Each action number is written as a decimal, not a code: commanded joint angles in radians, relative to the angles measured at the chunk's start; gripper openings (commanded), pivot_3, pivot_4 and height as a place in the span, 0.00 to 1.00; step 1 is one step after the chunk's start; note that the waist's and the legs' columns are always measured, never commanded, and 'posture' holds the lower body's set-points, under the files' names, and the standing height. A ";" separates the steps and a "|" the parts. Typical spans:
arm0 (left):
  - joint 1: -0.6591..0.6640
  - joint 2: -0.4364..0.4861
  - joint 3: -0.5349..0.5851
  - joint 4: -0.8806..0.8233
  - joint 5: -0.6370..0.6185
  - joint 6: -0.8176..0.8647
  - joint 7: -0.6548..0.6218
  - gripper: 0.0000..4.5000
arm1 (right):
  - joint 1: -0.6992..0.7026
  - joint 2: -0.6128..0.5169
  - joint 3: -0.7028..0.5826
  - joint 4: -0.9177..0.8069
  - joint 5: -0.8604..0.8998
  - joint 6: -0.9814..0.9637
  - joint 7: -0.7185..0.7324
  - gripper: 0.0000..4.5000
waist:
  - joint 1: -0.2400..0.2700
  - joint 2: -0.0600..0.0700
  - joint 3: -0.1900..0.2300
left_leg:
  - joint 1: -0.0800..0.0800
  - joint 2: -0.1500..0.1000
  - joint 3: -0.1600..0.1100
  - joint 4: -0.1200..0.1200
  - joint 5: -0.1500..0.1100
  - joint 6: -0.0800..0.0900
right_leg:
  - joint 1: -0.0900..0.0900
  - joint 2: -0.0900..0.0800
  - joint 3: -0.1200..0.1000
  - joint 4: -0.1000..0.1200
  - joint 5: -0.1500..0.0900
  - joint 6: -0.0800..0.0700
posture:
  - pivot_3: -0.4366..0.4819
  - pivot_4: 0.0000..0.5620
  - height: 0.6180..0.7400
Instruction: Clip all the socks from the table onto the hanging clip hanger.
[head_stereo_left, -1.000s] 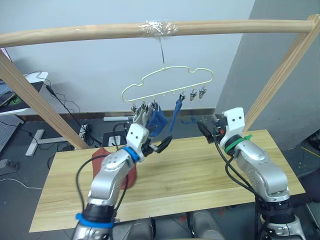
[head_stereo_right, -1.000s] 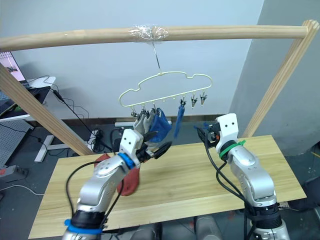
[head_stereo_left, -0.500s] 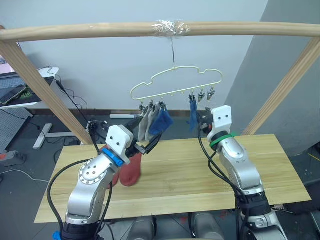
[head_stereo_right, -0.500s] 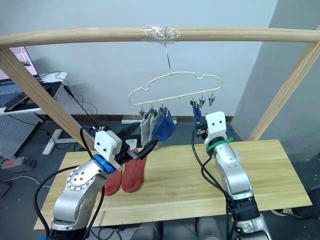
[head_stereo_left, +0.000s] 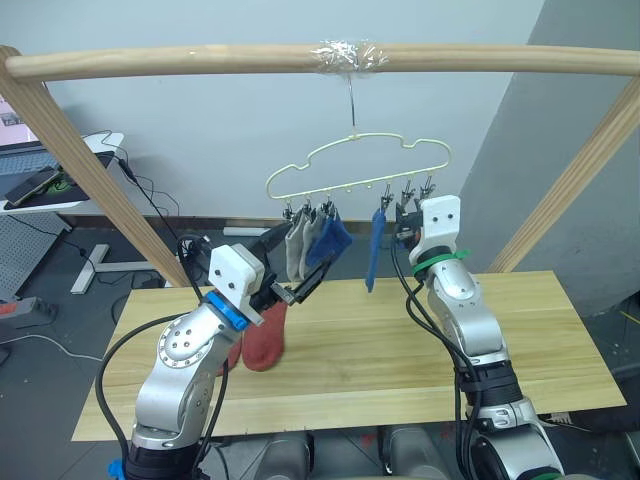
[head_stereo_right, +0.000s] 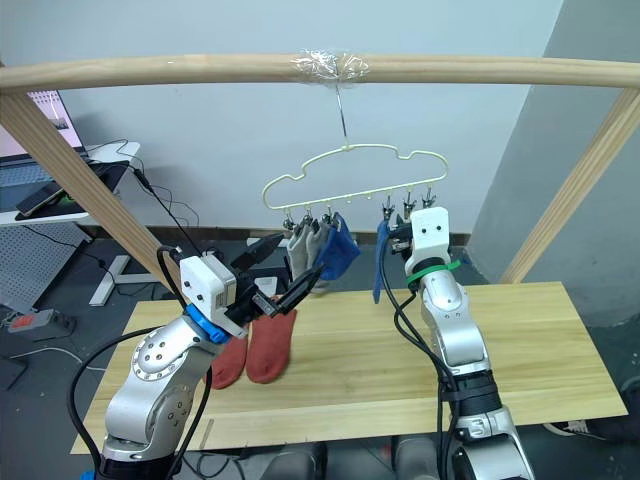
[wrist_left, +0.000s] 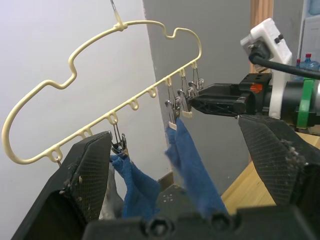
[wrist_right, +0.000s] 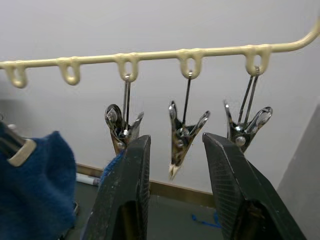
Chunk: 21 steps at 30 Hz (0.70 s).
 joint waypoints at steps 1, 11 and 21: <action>0.003 -0.002 -0.013 -0.029 0.001 -0.028 0.005 1.00 | -0.034 0.012 -0.018 -0.001 -0.008 -0.026 -0.018 0.38 | 0.000 0.000 0.000 | 0.000 0.000 0.000 0.000 0.000 0.000 | 0.000 0.000 0.000 0.000 0.000 0.000 | 0.51 0.18 1.00; -0.006 0.005 -0.016 -0.013 0.004 -0.030 0.007 1.00 | -0.090 0.020 -0.039 0.068 -0.006 -0.054 -0.028 0.38 | 0.000 0.000 0.000 | 0.000 0.000 0.000 0.000 0.000 0.000 | 0.000 0.000 0.000 0.000 0.000 0.000 | 0.51 0.18 1.00; -0.002 0.014 -0.016 -0.035 -0.008 -0.011 0.009 1.00 | -0.126 0.040 -0.051 0.130 -0.001 -0.086 -0.036 0.38 | 0.000 0.000 0.000 | 0.000 0.000 0.000 0.000 0.000 0.000 | 0.000 0.000 0.000 0.001 0.000 0.000 | 0.53 0.19 1.00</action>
